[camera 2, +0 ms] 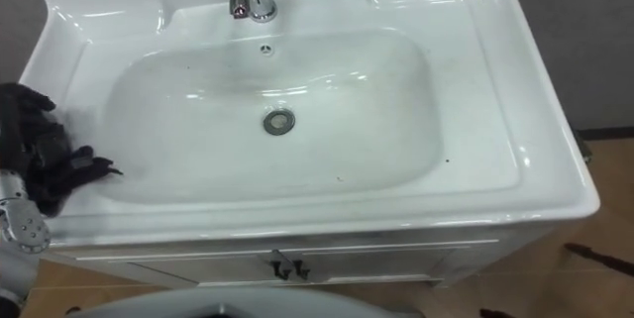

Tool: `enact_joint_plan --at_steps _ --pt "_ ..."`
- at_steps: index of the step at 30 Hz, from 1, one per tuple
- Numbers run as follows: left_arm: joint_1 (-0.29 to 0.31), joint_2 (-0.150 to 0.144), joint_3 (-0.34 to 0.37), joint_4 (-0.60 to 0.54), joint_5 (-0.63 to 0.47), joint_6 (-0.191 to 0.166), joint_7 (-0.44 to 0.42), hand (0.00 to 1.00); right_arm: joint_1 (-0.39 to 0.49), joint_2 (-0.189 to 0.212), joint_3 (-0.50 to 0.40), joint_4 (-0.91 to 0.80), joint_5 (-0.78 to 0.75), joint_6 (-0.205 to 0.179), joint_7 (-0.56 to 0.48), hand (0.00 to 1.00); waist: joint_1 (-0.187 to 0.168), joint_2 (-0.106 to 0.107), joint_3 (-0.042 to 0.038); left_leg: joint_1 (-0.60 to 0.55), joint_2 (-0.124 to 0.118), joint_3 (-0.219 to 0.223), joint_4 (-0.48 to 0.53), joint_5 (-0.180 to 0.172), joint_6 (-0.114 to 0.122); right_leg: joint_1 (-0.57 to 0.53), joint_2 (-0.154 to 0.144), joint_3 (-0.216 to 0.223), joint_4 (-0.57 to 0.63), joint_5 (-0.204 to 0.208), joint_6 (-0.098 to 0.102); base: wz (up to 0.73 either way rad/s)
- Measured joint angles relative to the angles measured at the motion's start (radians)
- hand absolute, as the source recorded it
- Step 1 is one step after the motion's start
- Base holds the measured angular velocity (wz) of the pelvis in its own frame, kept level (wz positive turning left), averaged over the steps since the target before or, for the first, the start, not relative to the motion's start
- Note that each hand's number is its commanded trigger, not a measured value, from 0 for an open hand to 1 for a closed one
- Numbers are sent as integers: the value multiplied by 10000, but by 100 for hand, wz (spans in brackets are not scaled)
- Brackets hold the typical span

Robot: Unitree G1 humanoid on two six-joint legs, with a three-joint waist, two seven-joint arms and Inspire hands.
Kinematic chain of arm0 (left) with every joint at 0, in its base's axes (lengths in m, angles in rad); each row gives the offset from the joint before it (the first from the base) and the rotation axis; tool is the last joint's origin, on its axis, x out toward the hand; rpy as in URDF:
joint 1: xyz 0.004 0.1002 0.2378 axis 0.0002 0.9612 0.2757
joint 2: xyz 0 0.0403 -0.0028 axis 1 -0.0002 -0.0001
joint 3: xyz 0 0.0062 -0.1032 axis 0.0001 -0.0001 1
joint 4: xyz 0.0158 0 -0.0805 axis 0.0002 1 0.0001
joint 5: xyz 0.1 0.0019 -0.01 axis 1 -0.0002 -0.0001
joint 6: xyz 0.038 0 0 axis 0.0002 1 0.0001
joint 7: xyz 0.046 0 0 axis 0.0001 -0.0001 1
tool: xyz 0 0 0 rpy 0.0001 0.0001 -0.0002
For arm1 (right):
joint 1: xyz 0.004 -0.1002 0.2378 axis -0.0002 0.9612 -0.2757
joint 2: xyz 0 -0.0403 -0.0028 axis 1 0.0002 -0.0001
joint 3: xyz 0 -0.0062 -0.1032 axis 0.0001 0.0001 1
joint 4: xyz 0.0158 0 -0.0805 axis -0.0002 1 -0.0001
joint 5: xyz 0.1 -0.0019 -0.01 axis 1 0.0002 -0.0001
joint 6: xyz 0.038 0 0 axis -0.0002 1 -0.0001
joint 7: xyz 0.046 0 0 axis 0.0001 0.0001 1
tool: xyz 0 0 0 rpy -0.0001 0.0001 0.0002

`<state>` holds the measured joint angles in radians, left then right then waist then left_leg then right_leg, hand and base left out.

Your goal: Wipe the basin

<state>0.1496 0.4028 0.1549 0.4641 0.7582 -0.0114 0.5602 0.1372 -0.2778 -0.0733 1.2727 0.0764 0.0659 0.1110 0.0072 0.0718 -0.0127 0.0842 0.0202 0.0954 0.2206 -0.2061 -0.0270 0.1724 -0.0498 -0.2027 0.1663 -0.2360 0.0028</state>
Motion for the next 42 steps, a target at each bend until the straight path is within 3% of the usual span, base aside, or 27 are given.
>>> enact_joint_plan --at_steps 21,26,28,35,42 --pt "-287 -49 64 -429 -216 16 220 0 -81 33 44 23 -9 -123 -367 0 -111 221 87 -200 -22 -160 36 1 2 -112 -17 -232 12 0 2 2" --pt "-323 -94 64 -823 -221 -155 221 0 -199 90 101 81 -8 -259 -432 0 -111 219 118 -226 -30 -159 32 0 1 -128 -19 -226 -18 0 2 0" --pt "-352 -94 69 -1127 -293 -169 222 0 -185 94 101 42 72 -258 -427 0 -56 270 93 -233 -30 -155 34 0 1 -151 -16 -210 -17 0 2 0" --pt "-683 -112 401 -2122 -3299 -572 468 0 -169 184 83 -331 441 -384 -405 0 -125 187 126 -227 -40 -233 15 1 1 -127 -23 -314 6 -1 2 2" --pt "-682 -119 939 -3285 -5256 -806 485 0 -85 320 88 -212 1155 -568 -419 0 -143 133 94 -217 -107 -424 34 3 4 55 -42 -497 -147 0 24 9"
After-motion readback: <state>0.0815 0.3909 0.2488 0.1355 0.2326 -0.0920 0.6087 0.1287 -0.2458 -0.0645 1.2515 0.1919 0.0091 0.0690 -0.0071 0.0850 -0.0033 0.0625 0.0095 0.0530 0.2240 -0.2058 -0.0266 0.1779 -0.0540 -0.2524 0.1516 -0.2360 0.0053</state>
